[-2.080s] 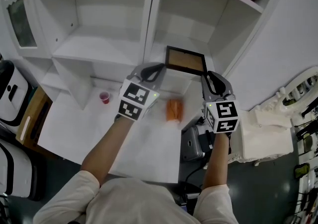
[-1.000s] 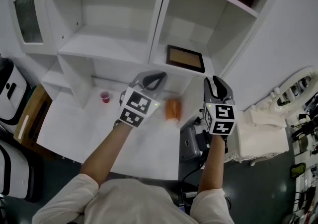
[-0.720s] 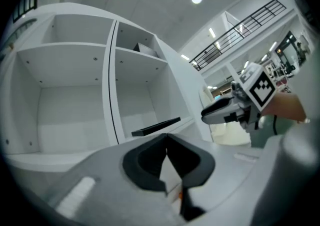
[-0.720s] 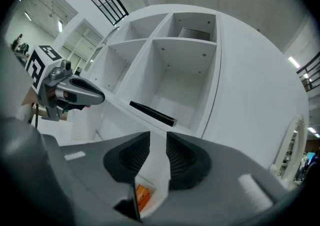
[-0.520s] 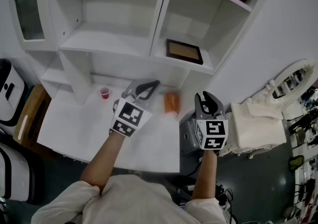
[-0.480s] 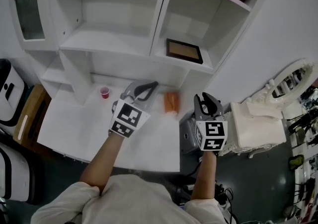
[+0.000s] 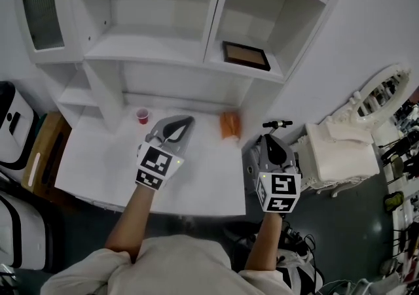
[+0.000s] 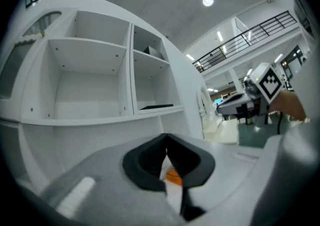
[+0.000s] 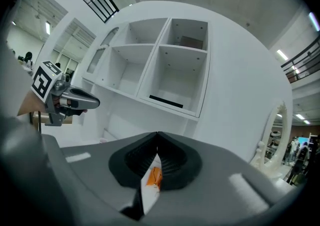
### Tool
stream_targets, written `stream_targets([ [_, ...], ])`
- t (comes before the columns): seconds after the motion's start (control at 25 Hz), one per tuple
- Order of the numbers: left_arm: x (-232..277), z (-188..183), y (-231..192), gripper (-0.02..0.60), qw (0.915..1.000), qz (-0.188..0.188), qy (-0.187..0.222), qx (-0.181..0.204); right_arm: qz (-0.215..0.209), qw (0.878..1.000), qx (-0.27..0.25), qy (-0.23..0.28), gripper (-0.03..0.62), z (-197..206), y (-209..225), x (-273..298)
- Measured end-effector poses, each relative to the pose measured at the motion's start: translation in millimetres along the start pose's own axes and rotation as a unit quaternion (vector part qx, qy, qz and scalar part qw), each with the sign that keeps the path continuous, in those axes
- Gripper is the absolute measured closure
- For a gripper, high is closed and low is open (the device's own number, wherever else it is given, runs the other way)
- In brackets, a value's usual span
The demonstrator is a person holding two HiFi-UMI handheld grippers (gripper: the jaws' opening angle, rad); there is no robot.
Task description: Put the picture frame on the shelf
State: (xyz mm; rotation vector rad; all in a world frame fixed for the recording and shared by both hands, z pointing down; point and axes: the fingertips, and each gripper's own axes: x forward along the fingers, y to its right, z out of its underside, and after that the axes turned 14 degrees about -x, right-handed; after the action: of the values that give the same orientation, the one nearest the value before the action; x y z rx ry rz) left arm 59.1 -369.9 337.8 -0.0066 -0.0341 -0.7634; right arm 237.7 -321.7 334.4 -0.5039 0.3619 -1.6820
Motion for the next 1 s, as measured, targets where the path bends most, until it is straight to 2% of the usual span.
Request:
stream_targets([
  [0.2, -35.4, 16.9, 9.4, 0.578, 1.0, 0.0, 0.003, -0.003, 0.02, 1.0, 0.012, -0.013, 0.588, 10.4, -23.0, -29.9],
  [0.32, -56.9, 22.6, 18.7, 0.578, 0.9998, -0.01, 0.009, -0.012, 0.01, 1.0, 0.008, -0.022, 0.588, 11.4, -43.0, -50.1],
  [0.52, -92.7, 27.2, 41.2, 0.578, 0.9999, 0.006, 0.004, -0.011, -0.016, 0.999, 0.052, -0.008, 0.588, 4.7, -74.6, -89.4],
  [0.68, -127.2, 28.6, 51.4, 0.578, 0.9999, 0.008, 0.0, -0.008, -0.008, 1.0, 0.023, -0.018, 0.588, -3.1, -92.3, -114.5],
  [0.8, -154.6, 32.3, 59.9, 0.578, 1.0, 0.009, -0.002, -0.002, -0.009, 1.0, 0.022, -0.013, 0.588, -10.8, -109.0, -135.8],
  [1.0, -198.7, 29.0, 69.5, 0.578, 0.9999, -0.004, 0.014, -0.004, -0.007, 1.0, 0.012, -0.005, 0.588, -28.0, -132.3, -174.7],
])
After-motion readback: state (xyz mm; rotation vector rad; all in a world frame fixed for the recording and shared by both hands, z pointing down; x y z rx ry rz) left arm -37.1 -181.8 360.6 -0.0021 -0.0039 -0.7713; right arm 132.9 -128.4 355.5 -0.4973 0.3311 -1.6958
